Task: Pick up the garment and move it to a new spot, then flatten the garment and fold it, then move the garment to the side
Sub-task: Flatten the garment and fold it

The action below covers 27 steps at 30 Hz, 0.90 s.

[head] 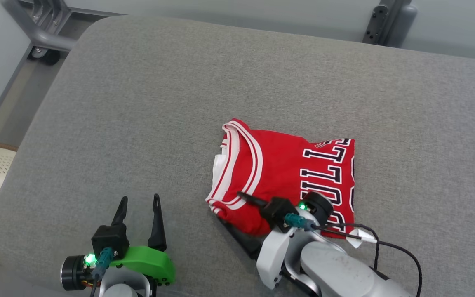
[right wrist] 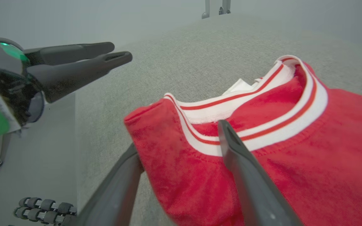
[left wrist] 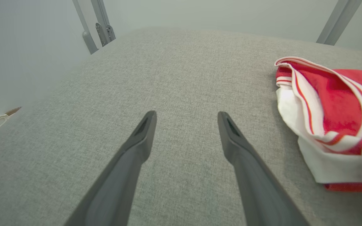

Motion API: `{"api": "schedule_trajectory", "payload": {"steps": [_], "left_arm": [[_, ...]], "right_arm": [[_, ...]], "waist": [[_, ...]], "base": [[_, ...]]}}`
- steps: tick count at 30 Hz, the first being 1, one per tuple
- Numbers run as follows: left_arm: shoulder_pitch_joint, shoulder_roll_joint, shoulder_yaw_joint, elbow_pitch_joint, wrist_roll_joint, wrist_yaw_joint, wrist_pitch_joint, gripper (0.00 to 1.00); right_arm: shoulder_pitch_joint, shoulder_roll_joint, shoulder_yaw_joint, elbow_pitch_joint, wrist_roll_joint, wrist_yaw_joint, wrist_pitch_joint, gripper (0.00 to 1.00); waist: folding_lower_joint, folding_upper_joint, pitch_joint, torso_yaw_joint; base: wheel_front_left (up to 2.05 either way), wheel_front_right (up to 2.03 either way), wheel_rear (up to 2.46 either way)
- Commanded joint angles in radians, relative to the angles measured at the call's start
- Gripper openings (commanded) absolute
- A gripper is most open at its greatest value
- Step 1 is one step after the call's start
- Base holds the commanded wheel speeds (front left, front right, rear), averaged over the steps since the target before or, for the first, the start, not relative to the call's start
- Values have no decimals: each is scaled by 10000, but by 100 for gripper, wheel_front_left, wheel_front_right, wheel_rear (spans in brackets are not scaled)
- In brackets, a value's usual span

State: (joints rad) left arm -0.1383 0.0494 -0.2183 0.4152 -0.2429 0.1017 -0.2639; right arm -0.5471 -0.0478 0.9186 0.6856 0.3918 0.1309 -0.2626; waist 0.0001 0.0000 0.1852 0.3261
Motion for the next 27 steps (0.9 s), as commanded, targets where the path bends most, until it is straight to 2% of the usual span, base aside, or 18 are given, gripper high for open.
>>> {"api": "schedule_trajectory", "payload": {"steps": [1,10,16,24,27], "left_arm": [[-170,29,78,-56,91,13,4,100],[-275,34,413,-158,387,-82,4,100],[-236,32,660,-107,583,-196,4,100],[67,32,947,-112,891,-216,4,100],[207,35,1132,-123,1024,-189,4,100]], "right_arm": [[-1,-58,-345,-43,-225,-5,-25,100],[1240,-108,-3832,-837,-1926,-5,-23,100],[1931,-79,-5248,-1183,-2447,-5,-25,100],[2749,-36,-7386,-2056,-3060,-5,-25,100],[3044,-31,-7779,-2356,-2945,-5,-23,100]], "waist": [[-1,0,-29,-348],[-1,0,-236,-1504],[-1,0,-410,-2137],[-1,0,-683,-2611],[-1,0,-852,-2791]], "base": [[0,0,0],[0,0,0],[0,0,0],[0,0,0],[0,0,0]]}}
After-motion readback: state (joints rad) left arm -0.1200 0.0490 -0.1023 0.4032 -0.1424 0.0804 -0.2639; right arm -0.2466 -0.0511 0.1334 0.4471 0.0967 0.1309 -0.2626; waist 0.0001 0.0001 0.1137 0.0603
